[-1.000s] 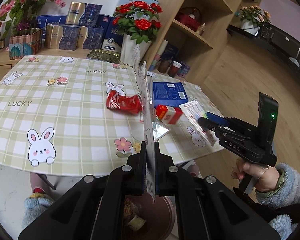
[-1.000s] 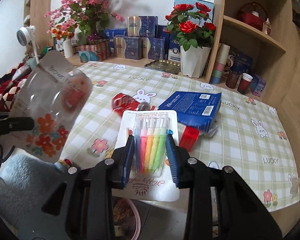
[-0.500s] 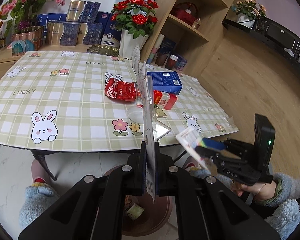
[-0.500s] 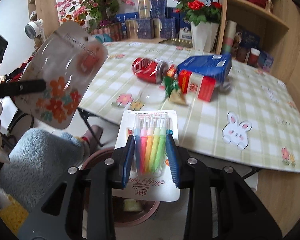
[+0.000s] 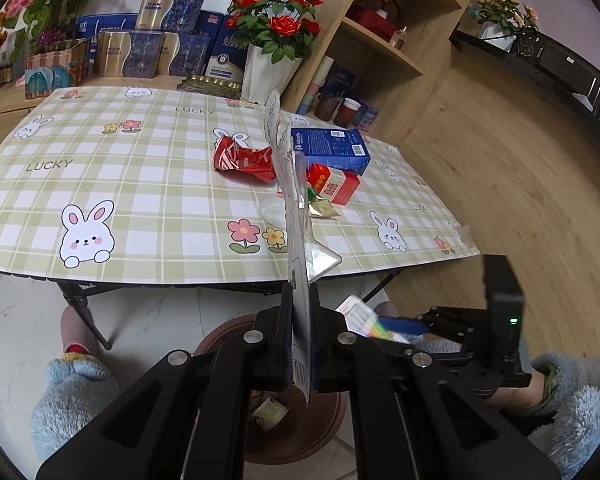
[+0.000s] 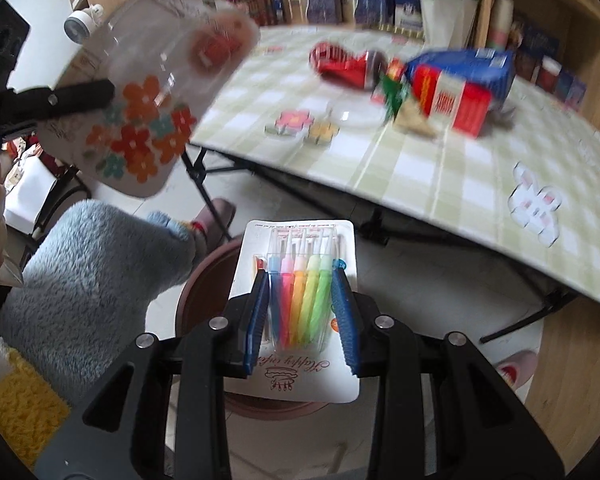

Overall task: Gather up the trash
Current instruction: 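Carry the pen pack over the bin and open the right gripper, then lower the white card over the bin and open the left gripper, then grasp the blue coffee box with the right gripper while the left reaches for the red can, then grasp the crushed red can with the left gripper while the right lifts the blue box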

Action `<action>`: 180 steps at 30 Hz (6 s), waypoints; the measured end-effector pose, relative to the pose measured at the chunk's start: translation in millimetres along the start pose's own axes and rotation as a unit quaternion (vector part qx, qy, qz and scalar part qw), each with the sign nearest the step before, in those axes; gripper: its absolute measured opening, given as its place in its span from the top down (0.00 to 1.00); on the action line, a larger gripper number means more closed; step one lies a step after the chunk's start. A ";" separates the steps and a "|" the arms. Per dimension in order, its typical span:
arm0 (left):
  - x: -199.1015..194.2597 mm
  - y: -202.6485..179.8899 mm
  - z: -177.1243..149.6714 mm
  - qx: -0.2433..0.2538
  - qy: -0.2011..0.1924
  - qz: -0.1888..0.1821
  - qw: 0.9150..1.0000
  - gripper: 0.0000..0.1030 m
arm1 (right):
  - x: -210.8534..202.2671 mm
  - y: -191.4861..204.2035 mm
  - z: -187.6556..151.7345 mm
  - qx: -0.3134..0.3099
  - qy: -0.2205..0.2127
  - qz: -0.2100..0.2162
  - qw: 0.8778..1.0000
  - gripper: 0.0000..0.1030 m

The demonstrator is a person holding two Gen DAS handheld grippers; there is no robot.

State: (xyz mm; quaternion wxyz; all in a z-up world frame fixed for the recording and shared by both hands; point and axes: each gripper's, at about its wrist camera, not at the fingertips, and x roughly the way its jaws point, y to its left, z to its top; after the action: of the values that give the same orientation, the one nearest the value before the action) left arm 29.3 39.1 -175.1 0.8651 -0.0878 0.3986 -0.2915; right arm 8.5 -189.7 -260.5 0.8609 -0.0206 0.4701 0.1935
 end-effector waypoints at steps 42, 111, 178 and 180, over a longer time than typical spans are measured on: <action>42.9 -4.9 -26.5 0.022 0.110 -0.005 0.994 0.93 | -80.7 -40.8 51.4 0.052 -0.140 -0.118 0.982 0.06; 150.9 53.5 135.6 0.008 0.027 0.083 0.996 0.49 | -44.3 -139.1 55.8 0.164 -0.118 -0.149 0.968 0.06; 211.9 74.0 169.0 0.024 0.028 0.096 0.995 0.71 | -37.3 -219.0 229.0 0.209 -0.302 0.010 0.930 0.59; 198.2 68.5 169.5 0.034 0.013 0.102 0.994 0.71 | -42.5 -215.5 224.7 0.207 -0.305 0.009 0.929 0.59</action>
State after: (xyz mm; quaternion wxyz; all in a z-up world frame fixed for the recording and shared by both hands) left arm 286.2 -32.6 -215.0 0.8875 -0.0133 0.4070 -0.2159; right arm 244.0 -353.3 -132.2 0.9462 0.2225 0.2146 0.0960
